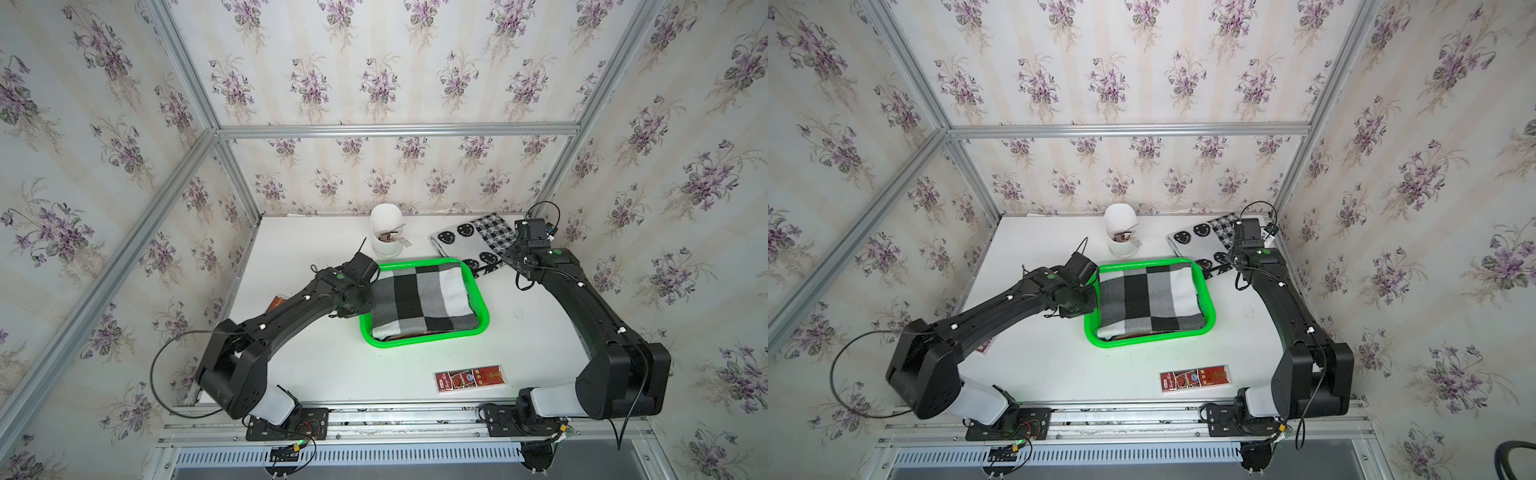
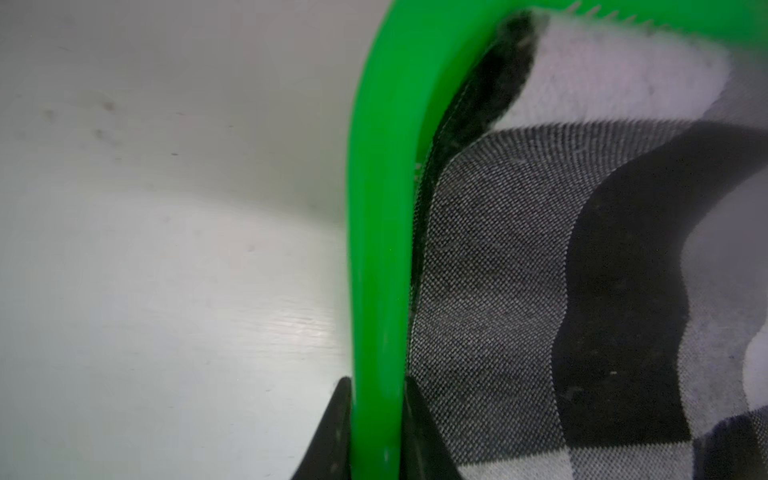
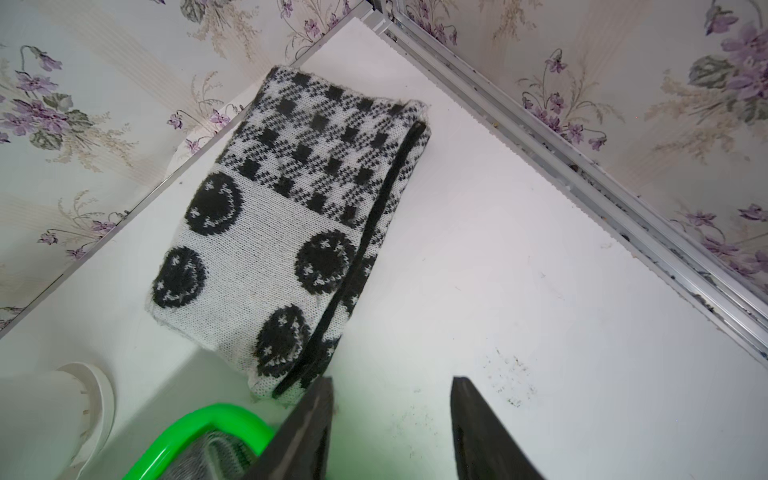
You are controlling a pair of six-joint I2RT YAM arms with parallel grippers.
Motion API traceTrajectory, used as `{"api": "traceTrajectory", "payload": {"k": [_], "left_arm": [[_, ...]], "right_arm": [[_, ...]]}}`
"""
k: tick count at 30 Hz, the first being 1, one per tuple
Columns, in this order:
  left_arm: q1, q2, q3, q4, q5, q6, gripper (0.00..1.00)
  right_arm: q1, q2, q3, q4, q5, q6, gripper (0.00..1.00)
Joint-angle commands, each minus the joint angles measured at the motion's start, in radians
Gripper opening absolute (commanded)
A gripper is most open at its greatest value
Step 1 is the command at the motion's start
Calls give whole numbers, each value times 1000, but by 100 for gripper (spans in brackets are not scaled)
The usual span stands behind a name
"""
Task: Put the folded scarf in the basket
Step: Move the basket to the center of the board, then move the scarf to the center of the board.
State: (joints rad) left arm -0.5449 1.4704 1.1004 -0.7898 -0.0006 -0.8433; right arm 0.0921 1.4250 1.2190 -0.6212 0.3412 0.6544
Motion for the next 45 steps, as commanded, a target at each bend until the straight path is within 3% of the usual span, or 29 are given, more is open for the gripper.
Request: {"api": "traceTrajectory", "payload": {"k": [1, 6, 12, 15, 17, 18, 26, 32, 36, 38, 41, 43, 45], "left_arm": [[74, -93, -36, -161, -62, 110, 17], [179, -205, -96, -222, -73, 164, 17], [278, -254, -156, -221, -59, 223, 20], [310, -260, -167, -232, -68, 256, 19], [333, -273, -176, -221, -66, 291, 19], [342, -279, -183, -206, -54, 306, 19], [430, -217, -181, -100, 57, 386, 16], [481, -129, -107, -81, 21, 442, 25], [505, -74, -90, -68, 29, 452, 45], [504, -72, -89, -67, 33, 444, 63], [505, -119, -80, -82, 15, 424, 76], [504, -185, -66, -100, -3, 395, 78], [491, -265, -30, -129, -11, 359, 79]], "right_arm": [[-1, 22, 13, 30, 10, 6, 51], [-2, 83, 44, 45, -17, 25, 51], [-2, 143, 13, 78, -167, 84, 59], [0, 133, -90, 161, -268, 139, 73], [-1, 120, -176, 264, -357, 197, 95], [-1, 127, -193, 290, -388, 221, 98], [7, 224, -229, 442, -486, 365, 98], [44, 301, -199, 484, -450, 418, 95], [48, 359, -184, 514, -445, 443, 87], [49, 379, -178, 518, -443, 458, 78], [50, 396, -190, 517, -440, 481, 44], [50, 394, -204, 523, -453, 488, 13], [54, 368, -227, 521, -458, 505, 0]]}}
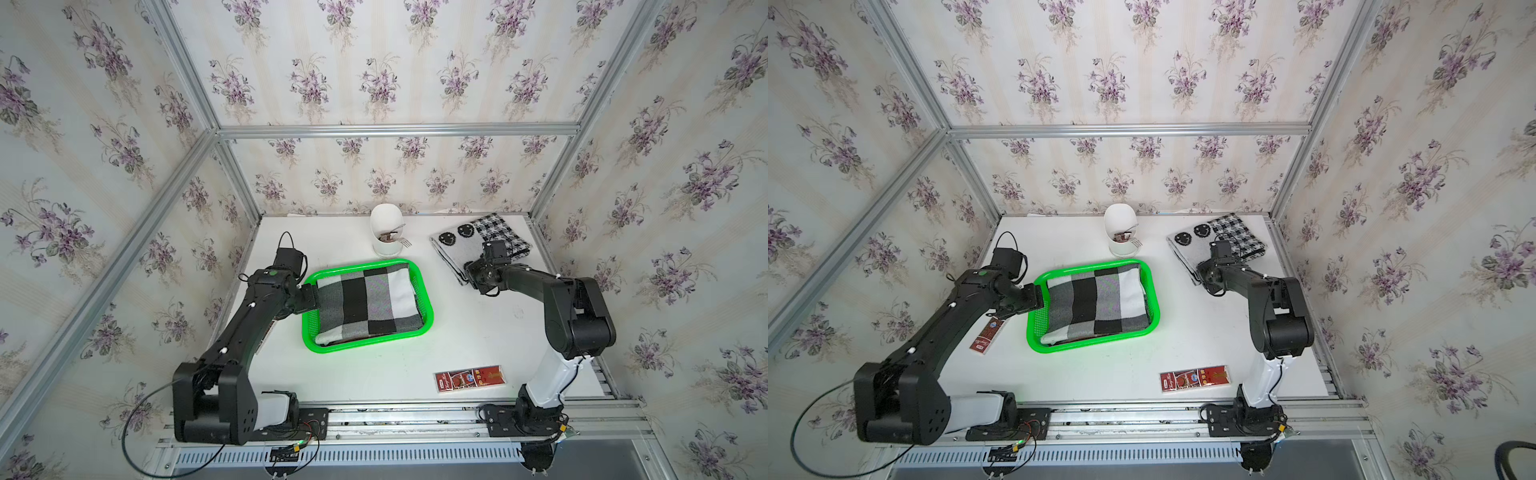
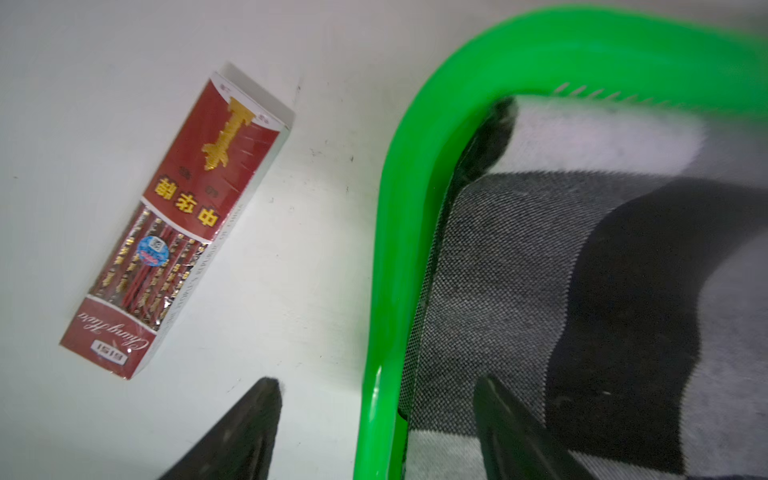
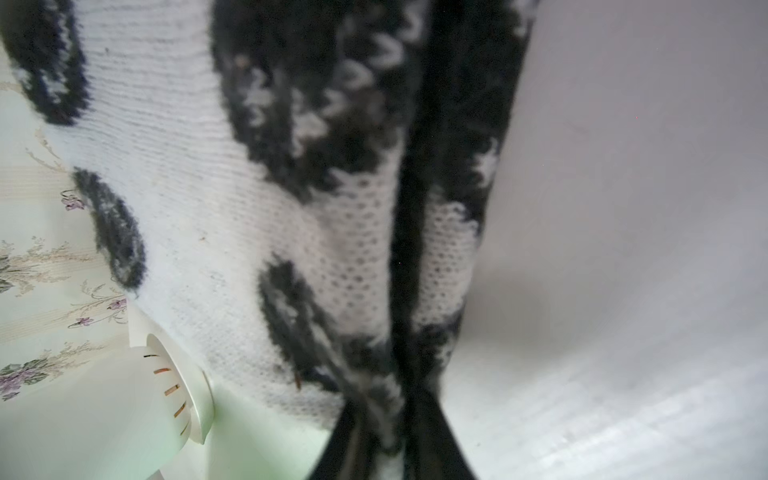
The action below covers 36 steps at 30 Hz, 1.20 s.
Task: Put the folded scarf in the basket
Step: Move the scarf to the center of the board.
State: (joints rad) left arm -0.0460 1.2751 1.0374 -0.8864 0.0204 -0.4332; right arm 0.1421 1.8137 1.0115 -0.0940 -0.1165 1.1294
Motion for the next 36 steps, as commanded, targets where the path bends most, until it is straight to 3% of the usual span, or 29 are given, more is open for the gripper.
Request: {"api": "traceTrajectory", "payload": {"k": [1, 7, 15, 20, 25, 33, 35, 36], "left_arm": [[-17, -103, 49, -40, -21, -69, 80], [-174, -220, 101, 68, 157, -243, 81], [-476, -69, 218, 179, 181, -367, 79], [-616, 29, 240, 252, 169, -413, 77], [-699, 83, 223, 342, 161, -470, 72], [-787, 197, 297, 359, 136, -490, 72], [-788, 202, 301, 357, 138, -490, 73], [-789, 202, 303, 358, 139, -490, 72]], "right_arm": [[6, -40, -38, -2, 0, 39, 0], [59, -249, -217, -11, 47, 179, 0], [203, -477, -402, -140, 109, 373, 0], [269, -572, -481, -154, 110, 482, 0], [368, -597, -400, -296, 188, 508, 0], [461, -577, -422, -235, 139, 610, 0], [462, -564, -393, -266, 152, 609, 7], [464, -561, -379, -277, 168, 591, 17]]}}
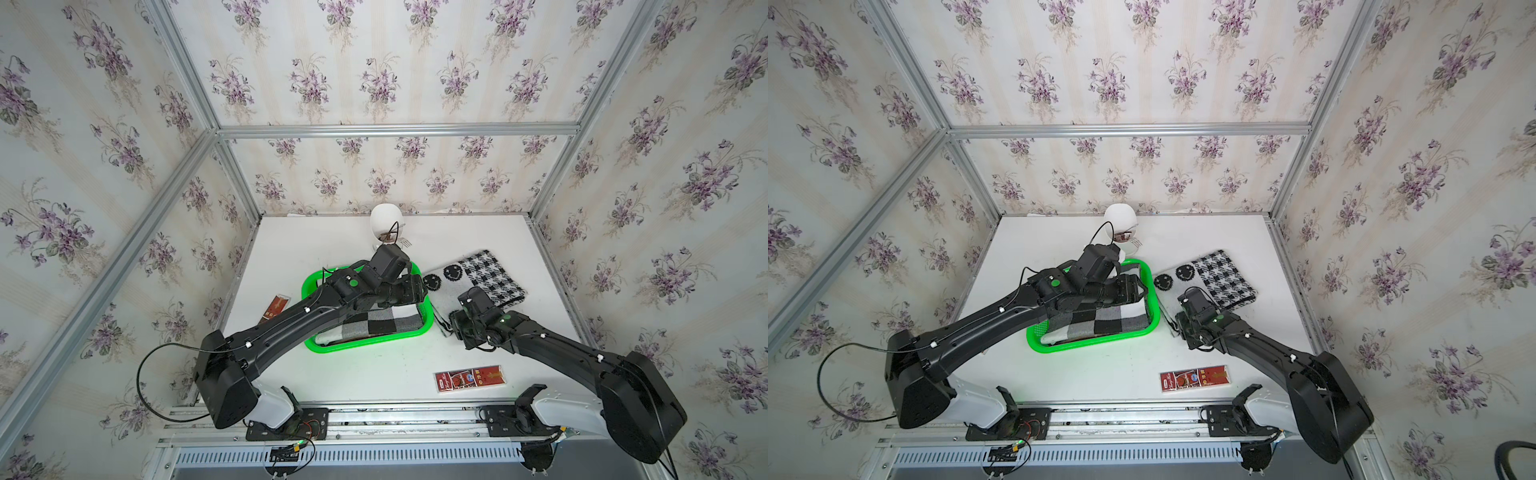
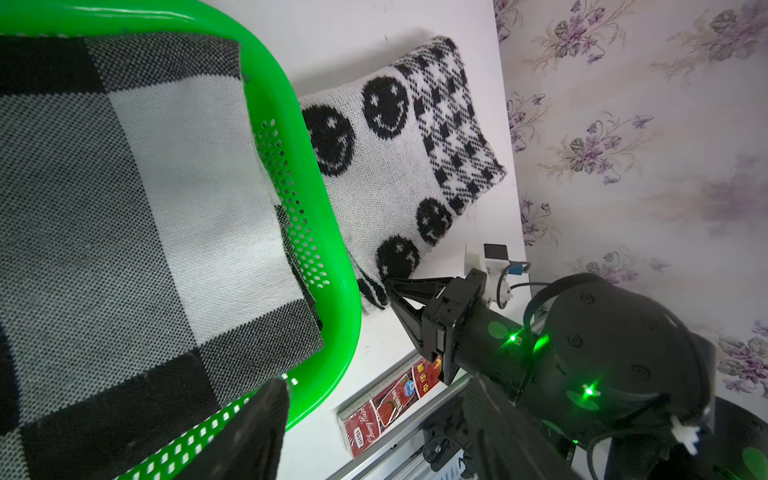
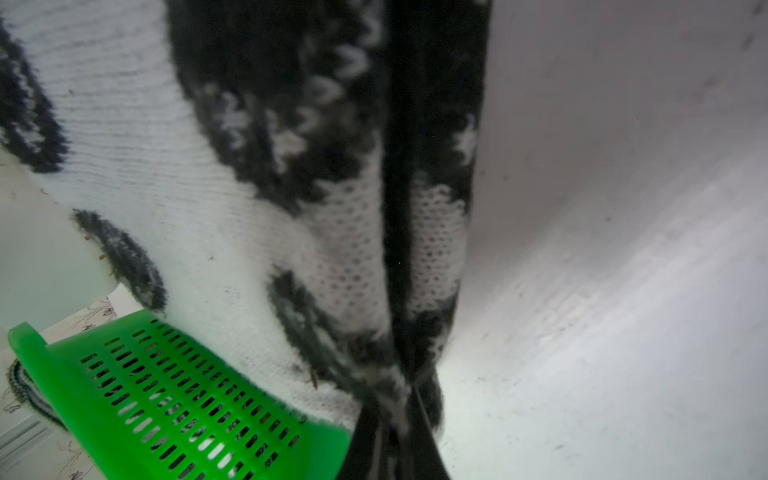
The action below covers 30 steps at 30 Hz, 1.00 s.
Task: Put the folded scarf in the basket
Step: Move the scarf to the center of the board.
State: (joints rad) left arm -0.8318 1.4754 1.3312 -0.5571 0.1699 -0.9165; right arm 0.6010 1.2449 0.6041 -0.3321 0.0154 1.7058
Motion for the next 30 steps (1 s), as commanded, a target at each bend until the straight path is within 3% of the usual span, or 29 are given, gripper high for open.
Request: {"api": "traceTrajectory", "payload": {"k": [1, 4, 7, 11, 13, 16, 19, 24, 27, 30], "left_arm": [[-5, 4, 10, 29, -8, -10, 72], [-21, 13, 5, 48, 14, -53, 69], [-69, 46, 26, 54, 6, -118, 63], [-143, 132, 78, 26, -34, -247, 56], [-166, 194, 111, 9, -24, -335, 56], [-192, 301, 178, -3, 26, -441, 57], [-226, 412, 262, -12, 65, -534, 61], [-267, 578, 423, -68, 57, -612, 70], [-265, 665, 486, -73, 58, -633, 71], [-260, 721, 514, -58, 25, -651, 73]], "right_arm": [[4, 8, 44, -58, 56, -5, 31], [5, -13, 98, -156, 137, -64, 67], [3, -68, 150, -248, 247, -145, 79], [-24, -174, 206, -297, 416, -298, 85], [-147, -190, 253, -260, 443, -483, 88], [-417, -86, 370, -180, 273, -780, 87], [-590, 118, 567, -179, 150, -990, 87], [-631, 430, 877, -243, 217, -1178, 88], [-656, 544, 960, -251, 126, -1201, 85], [-661, 551, 955, -225, 65, -1199, 83]]}}
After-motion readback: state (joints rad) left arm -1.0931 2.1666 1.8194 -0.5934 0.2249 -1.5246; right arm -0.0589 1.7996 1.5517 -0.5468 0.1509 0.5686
